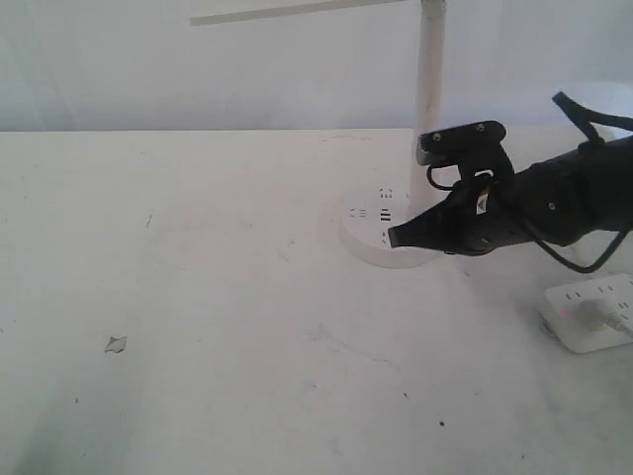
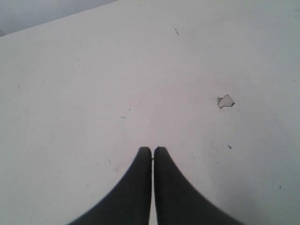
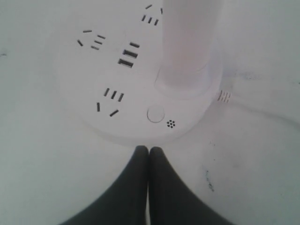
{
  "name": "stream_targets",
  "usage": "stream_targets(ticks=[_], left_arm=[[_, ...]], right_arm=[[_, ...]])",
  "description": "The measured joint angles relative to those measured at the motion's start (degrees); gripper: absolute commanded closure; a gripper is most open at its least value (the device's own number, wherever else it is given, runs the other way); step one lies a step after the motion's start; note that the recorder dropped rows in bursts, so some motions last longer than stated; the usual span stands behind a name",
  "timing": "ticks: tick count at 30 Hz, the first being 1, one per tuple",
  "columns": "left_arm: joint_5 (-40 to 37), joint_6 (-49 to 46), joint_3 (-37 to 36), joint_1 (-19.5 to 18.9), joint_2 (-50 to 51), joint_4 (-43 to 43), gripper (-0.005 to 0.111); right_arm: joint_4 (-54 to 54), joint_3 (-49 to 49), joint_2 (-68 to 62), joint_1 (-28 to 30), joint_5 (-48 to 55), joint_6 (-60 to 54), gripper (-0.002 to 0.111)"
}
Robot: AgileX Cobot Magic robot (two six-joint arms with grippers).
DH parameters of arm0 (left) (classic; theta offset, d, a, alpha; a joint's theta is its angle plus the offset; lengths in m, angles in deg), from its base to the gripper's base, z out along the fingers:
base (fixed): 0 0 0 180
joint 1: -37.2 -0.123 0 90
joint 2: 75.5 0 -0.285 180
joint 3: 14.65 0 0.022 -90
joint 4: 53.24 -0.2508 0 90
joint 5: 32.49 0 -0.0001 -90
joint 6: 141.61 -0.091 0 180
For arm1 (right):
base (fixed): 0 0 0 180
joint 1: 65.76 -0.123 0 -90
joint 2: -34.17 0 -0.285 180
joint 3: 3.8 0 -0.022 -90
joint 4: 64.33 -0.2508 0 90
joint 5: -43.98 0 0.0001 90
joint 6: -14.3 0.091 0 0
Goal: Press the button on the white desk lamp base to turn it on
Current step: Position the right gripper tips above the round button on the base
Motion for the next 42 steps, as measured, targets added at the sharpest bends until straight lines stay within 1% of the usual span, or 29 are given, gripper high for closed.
stream_targets(ticks=[4,8,11,14,19,24,28,33,42], left_arm=[[0.0,0.0,0.0,0.0,0.0,0.0,0.106],[0.0,0.0,0.0,0.0,0.0,0.0,0.106],[0.0,0.0,0.0,0.0,0.0,0.0,0.106],[0.0,0.0,0.0,0.0,0.0,0.0,0.106],[0.0,0.0,0.0,0.0,0.0,0.0,0.106],[0.0,0.0,0.0,0.0,0.0,0.0,0.106],[0.0,0.0,0.0,0.0,0.0,0.0,0.106],[0.0,0.0,0.0,0.0,0.0,0.0,0.106],[0.0,0.0,0.0,0.0,0.0,0.0,0.106]], right_arm=[[0.0,-1.3,-3.0,0.0,0.7,-5.4,0.108],[0.1,-1.3,-3.2,-0.7,0.8,-10.9,0.108],[0.1,-1.3,-3.2,-4.1,-2.4,-15.6,0.108],[0.2,-1.3,-3.2,-6.2,-6.6,-16.8,0.108],[0.3,-1.3,-3.2,-7.8,-15.7,-15.4,0.108],[0.2,-1.3,-3.2,-6.1,-20.6,-5.3,0.108],[0.2,-1.3,-3.2,-2.8,-19.2,1.7,0.108],[0.2,-1.3,-3.2,0.5,-13.9,3.6,0.108],[0.2,-1.3,-3.2,1.1,-3.5,3.9,0.108]])
